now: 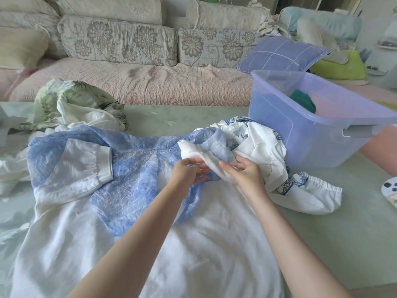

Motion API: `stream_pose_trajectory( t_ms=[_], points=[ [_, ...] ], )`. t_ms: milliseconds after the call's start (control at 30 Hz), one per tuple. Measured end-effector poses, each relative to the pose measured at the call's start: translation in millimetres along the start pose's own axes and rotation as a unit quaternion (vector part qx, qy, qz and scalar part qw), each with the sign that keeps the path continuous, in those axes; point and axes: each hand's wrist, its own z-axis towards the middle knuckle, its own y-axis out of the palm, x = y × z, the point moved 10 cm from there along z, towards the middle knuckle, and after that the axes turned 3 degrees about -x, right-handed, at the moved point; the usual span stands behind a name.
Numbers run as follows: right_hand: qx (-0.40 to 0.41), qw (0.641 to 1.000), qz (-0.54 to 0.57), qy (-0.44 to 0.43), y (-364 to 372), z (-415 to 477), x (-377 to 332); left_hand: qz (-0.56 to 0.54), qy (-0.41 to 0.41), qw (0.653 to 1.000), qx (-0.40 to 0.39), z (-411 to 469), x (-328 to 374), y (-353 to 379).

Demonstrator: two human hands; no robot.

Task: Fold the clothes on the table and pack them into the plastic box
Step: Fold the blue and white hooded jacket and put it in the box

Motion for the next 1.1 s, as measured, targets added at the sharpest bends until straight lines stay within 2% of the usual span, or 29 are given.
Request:
stream_pose_trajectory(
  t_ms=[100, 200, 300, 367, 433, 467, 567, 700, 767, 833, 933, 1000, 1033, 1100],
  points=[
    [-0.002, 0.999, -0.035, -0.012, 3.2, -2.2, -3.5, -0.042, -0.013, 0.998, 0.042, 3.1, -1.8, -13.9],
    [-0.061, 0.992, -0.1, -0.038, 17.2, -6.1, -11.2, -0.128, -0.031, 0.991, 0.019, 3.3, 0.1, -11.1],
    [-0.046, 0.983, -0.116, -0.135, 20.2, -14.8, -35.3, -0.124, -0.036, 0.992, 0.001, 5.2, 4.6, -8.0],
    [-0.027, 0.947, -0.185, -0.263, 26.4, -28.2, -59.8, -0.123, -0.041, 0.992, 0.003, 9.3, 4.1, -10.1],
    [-0.084, 0.898, -0.234, -0.364, 47.9, -42.0, -65.1, -0.13, -0.05, 0.99, 0.001, 13.6, 4.0, -12.3],
    [-0.124, 0.878, -0.25, -0.389, 58.8, -48.9, -62.3, -0.116, -0.05, 0.992, 0.006, 12.5, 5.8, -14.8],
    [-0.212, 0.852, -0.299, -0.375, 78.2, -58.8, -43.6, 0.01, -0.043, 0.998, 0.054, 14.5, 7.2, -29.8],
    [-0.291, 0.892, -0.253, -0.233, 75.4, -56.9, -17.7, 0.141, 0.064, 0.981, 0.12, 13.9, 26.0, -49.8],
    [-0.268, 0.905, -0.244, -0.221, 64.6, -52.1, -18.5, 0.223, 0.141, 0.955, 0.134, 10.9, 44.9, -53.1],
    [-0.24, 0.905, -0.269, -0.224, 55.1, -48.5, -21.3, 0.271, 0.172, 0.938, 0.134, 12.6, 52.4, -53.2],
    [-0.236, 0.847, -0.406, -0.25, 55.4, -50.3, -20.0, 0.271, 0.174, 0.938, 0.13, 24.8, 53.2, -55.6],
    [-0.261, 0.81, -0.473, -0.228, 60.8, -53.6, -8.8, 0.288, 0.172, 0.931, 0.143, 29.5, 51.3, -58.4],
    [-0.269, 0.796, -0.498, -0.215, 62.5, -54.8, -2.6, 0.332, 0.173, 0.913, 0.165, 29.6, 50.6, -61.4],
    [-0.282, 0.788, -0.514, -0.187, 65.1, -55.9, 7.6, 0.475, 0.183, 0.833, 0.219, 24.1, 54.6, -64.7]
  ],
)
